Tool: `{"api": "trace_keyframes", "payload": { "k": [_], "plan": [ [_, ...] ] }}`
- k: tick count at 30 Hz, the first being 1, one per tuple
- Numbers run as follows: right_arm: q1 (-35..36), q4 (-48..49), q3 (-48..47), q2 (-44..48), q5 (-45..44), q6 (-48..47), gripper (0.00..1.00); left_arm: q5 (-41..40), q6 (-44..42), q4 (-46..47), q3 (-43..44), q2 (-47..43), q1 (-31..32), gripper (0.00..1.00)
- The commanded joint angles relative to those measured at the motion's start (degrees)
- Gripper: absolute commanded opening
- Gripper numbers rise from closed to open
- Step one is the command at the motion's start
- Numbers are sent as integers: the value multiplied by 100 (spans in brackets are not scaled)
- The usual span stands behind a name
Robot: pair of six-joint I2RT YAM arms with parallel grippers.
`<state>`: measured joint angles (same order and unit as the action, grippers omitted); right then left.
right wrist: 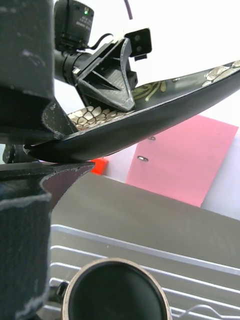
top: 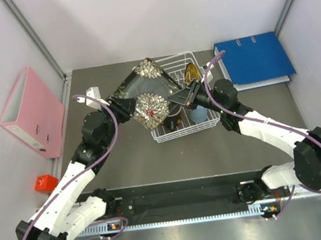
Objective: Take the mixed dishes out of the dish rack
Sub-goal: Place the plate at the center of the board.
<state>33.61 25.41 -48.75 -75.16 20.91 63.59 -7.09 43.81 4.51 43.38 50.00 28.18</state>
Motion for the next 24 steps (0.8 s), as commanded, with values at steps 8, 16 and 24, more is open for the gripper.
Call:
{"api": "trace_keyframes", "payload": {
  "k": [8,16,24],
  "plan": [
    [58,1783,-381,19,159,470,0,313,-4,506,-163,-69,3,48],
    [85,1994,-319,-61,370,541,0,595,-22,700,-119,107,3,0],
    [85,678,-389,387,-68,-408,75,446,-276,218,284,203,-6,0]
  ]
}}
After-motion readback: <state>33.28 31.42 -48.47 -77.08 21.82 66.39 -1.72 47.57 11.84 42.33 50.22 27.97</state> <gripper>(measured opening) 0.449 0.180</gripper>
